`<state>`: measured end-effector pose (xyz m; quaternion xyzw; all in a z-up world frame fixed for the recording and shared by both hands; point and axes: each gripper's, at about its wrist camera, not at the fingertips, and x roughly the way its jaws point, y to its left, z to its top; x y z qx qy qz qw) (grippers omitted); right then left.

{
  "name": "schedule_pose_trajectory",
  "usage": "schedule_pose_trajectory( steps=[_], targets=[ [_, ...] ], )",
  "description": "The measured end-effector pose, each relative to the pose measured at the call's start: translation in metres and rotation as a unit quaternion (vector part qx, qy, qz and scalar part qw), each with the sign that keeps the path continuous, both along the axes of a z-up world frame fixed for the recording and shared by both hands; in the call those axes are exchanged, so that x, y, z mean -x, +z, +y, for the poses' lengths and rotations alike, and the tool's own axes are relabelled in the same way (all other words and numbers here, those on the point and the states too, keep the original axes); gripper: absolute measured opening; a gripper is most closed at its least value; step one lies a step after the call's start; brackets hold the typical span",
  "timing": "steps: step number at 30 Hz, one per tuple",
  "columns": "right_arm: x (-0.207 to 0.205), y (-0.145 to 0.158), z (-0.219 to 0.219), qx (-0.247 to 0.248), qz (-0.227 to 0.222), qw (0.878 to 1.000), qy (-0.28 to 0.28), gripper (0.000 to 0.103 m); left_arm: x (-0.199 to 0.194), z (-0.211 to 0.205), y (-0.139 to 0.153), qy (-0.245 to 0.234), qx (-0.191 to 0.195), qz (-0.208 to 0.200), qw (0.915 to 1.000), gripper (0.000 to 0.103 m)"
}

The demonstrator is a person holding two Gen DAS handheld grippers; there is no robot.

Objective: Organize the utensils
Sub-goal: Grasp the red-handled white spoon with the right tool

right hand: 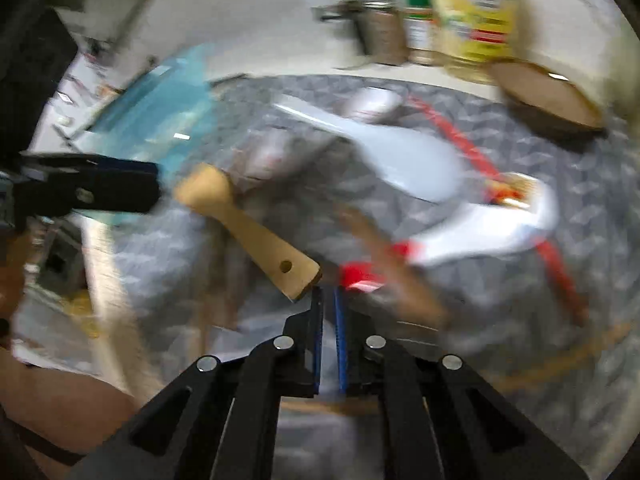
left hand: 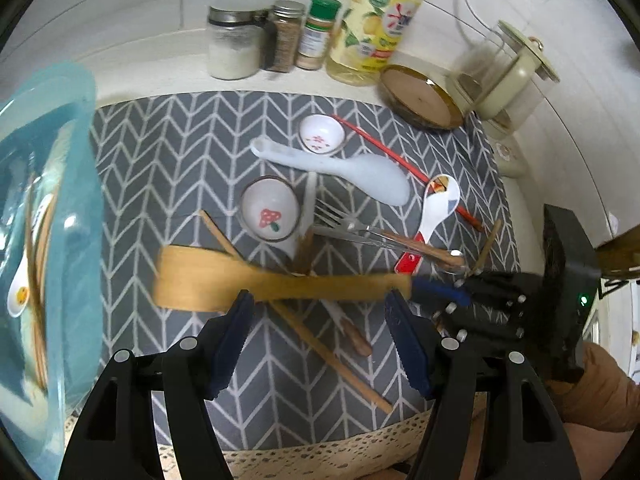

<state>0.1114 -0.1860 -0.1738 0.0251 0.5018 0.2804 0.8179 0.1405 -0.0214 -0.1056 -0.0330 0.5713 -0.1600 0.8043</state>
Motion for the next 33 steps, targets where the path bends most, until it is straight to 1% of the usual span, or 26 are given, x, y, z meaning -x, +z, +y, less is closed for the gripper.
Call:
schedule_pose_trajectory(
  steps=[1,2,4,6,7,8,9,10,11,12,13,14,17,19,20,21,22,23,24,25,28,30,33],
  targets=[
    [-0.001,0.002,0.010,-0.026,0.005,0.999,0.022,0.007,0.001,0.002,0.002,0.005,0.001,-0.001,1.0000,0.068],
    [-0.002,0.004,0.014,-0.032,0.005,0.999,0.035,0.007,0.002,0.003,0.002,0.007,0.001,-0.002,1.0000,0.069],
    [0.001,0.012,0.011,-0.023,-0.005,0.999,0.039,0.007,0.003,0.004,0.003,0.012,-0.001,-0.004,0.9999,0.070],
    [-0.006,0.024,-0.013,-0.004,-0.024,0.999,0.024,0.008,0.004,0.004,0.002,0.019,0.001,-0.006,0.9998,0.070],
    [-0.011,0.030,-0.027,0.015,-0.038,0.999,0.015,0.009,0.004,0.004,0.001,0.025,0.002,-0.006,0.9997,0.070],
    [-0.019,0.032,-0.038,0.034,-0.048,0.998,0.009,0.013,0.005,0.004,0.001,0.029,0.003,-0.006,0.9996,0.070],
    [-0.028,0.034,-0.049,0.061,-0.058,0.996,0.002,0.020,0.005,0.004,0.000,0.034,0.004,-0.006,0.9994,0.070],
    [-0.037,0.035,-0.058,0.086,-0.066,0.994,-0.007,0.023,0.006,0.004,0.000,0.040,0.006,-0.006,0.9992,0.070],
    [-0.049,0.038,-0.068,0.101,-0.077,0.992,-0.017,0.032,0.007,0.003,0.000,0.044,0.007,-0.006,0.9990,0.070],
    [-0.058,0.038,-0.076,0.103,-0.080,0.991,-0.022,0.040,0.007,0.004,0.000,0.047,0.008,-0.007,0.9988,0.070],
    [-0.067,0.038,-0.083,0.102,-0.080,0.991,-0.027,0.041,0.008,0.003,0.000,0.051,0.008,-0.007,0.9986,0.070],
    [-0.075,0.035,-0.087,0.098,-0.077,0.992,-0.025,0.041,0.008,0.004,0.000,0.054,0.007,-0.007,0.9985,0.070],
    [-0.096,0.022,-0.090,0.083,-0.049,0.995,-0.014,0.041,0.009,0.003,0.000,0.060,0.006,-0.006,0.9982,0.070],
    [-0.104,0.012,-0.093,0.048,-0.026,0.998,-0.022,0.041,0.010,0.003,0.000,0.060,0.004,-0.005,0.9982,0.070],
    [-0.110,0.009,-0.095,0.018,-0.015,0.999,-0.035,0.041,0.011,0.002,0.000,0.059,0.004,-0.005,0.9982,0.070],
    [-0.111,0.007,-0.097,0.010,-0.011,0.999,-0.045,0.040,0.012,0.001,0.001,0.058,0.002,-0.005,0.9983,0.070],
    [-0.112,0.005,-0.095,0.017,-0.012,0.999,-0.050,0.040,0.012,0.001,0.001,0.056,0.002,-0.005,0.9984,0.070],
    [-0.114,0.005,-0.092,0.034,-0.015,0.998,-0.052,0.039,0.012,0.001,0.001,0.054,0.002,-0.005,0.9985,0.070],
    [-0.112,0.003,-0.087,0.069,-0.014,0.996,-0.051,0.037,0.013,0.000,0.002,0.051,0.000,-0.005,0.9987,0.070],
    [-0.108,0.003,-0.083,0.093,-0.012,0.995,-0.045,0.037,0.013,-0.001,0.002,0.048,-0.001,-0.005,0.9988,0.070],
    [-0.088,0.003,-0.076,0.179,-0.021,0.983,-0.034,0.037,0.015,-0.003,0.002,0.041,0.002,-0.004,0.9991,0.071],
    [-0.070,0.003,-0.079,0.187,-0.014,0.982,-0.037,0.037,0.013,-0.003,0.001,0.036,0.004,-0.003,0.9994,0.071],
    [-0.037,0.005,-0.088,0.168,0.014,0.984,-0.051,0.037,0.012,-0.004,-0.001,0.027,0.005,-0.001,0.9996,0.071]
  ],
)
